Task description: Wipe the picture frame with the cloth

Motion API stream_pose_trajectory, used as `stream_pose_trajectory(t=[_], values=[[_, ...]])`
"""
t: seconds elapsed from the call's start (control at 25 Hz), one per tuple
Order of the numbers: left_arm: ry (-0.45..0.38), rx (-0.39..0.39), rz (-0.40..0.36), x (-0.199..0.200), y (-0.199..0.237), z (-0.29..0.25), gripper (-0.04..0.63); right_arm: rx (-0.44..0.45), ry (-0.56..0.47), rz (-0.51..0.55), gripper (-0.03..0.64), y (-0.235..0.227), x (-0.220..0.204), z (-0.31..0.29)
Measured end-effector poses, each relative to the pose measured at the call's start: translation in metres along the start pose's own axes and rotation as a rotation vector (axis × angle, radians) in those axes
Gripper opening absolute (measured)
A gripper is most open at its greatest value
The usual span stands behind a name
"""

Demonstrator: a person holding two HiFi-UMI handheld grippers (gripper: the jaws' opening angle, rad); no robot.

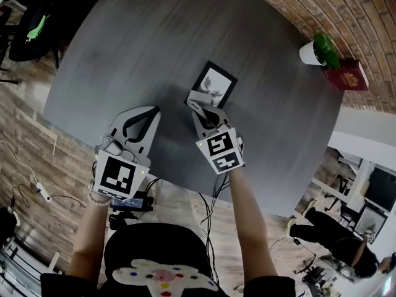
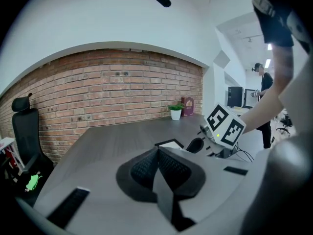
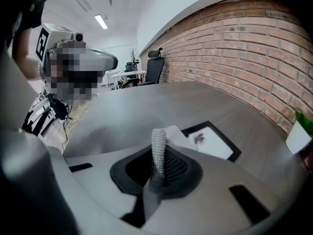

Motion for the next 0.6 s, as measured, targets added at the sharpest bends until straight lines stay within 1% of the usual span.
stream_pose_trajectory(t=[0.12,0.24,0.44,0.6], values=[[-0.003,-0.002,-0.001,0.001,0.0,0.002,0.009,0.021,-0.007,0.002,0.025,0.009,0.005,-0.007],[-0.005,-0.002,0.011,-0.001,0.0,0.004,0.009,0.019,-0.004,0.004,0.025,0.015,0.005,-0.012],[-0.01,-0.008,0.022,-0.001,-0.002,0.004,0.009,-0.026,0.005,-0.027,0.025,0.011,-0.003,-0.001],[-0.018,-0.019,0.024,0.001,-0.002,0.006,0.009,-0.066,0.034,-0.046,0.025,0.008,-0.014,0.016]])
Point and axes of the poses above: the fingertips, and each gripper's own axes: z backward along the fingers, y to its left, x out of its top, the point moved 10 cm from there along z, backward along the fingers, and after that the axes turned 12 degrees about -y, right-handed, at the moved point
